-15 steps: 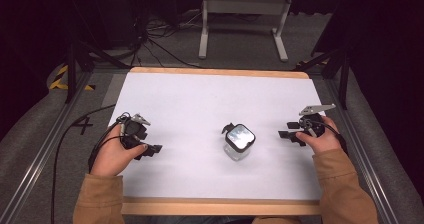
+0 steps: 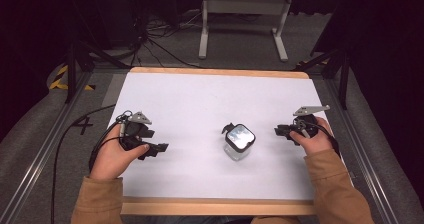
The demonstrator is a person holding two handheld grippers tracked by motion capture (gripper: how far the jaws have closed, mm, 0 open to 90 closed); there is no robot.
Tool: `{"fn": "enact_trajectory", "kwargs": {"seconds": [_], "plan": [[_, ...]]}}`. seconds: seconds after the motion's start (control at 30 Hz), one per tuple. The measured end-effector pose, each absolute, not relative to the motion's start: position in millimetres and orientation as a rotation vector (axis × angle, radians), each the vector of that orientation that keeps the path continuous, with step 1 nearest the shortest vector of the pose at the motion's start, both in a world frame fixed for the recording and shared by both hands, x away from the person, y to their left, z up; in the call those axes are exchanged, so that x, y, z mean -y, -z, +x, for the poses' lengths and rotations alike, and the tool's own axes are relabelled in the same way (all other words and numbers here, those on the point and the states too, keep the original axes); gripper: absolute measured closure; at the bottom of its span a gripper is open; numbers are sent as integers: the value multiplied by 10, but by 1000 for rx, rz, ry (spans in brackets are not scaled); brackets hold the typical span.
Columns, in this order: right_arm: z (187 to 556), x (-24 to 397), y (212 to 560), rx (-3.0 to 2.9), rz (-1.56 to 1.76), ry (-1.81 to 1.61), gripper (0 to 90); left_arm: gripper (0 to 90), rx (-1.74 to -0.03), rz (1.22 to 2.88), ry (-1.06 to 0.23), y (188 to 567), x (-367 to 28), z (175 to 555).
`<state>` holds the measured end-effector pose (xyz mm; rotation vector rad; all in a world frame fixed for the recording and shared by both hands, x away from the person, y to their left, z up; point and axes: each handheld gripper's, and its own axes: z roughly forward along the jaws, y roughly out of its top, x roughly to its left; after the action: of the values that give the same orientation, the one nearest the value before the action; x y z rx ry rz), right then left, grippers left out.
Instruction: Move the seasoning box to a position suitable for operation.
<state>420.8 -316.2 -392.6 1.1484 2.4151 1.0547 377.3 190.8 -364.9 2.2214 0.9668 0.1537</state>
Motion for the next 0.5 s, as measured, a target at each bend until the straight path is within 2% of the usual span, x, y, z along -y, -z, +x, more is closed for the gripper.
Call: {"fn": "enact_trajectory", "kwargs": {"seconds": [0.07,0.13,0.5], "plan": [[4205,3128,3925,-2423,1122,-1067,823,276,-956,2218,-165,3615,-1891,3744],[4203,3049,3928,-2431,1055,-1112,897,276,-948,2224,-176,3594,-1881,3715],[4214,2789,4003,-2540,950,-1225,900,275,-942,2220,-162,3594,-1902,3652]]}}
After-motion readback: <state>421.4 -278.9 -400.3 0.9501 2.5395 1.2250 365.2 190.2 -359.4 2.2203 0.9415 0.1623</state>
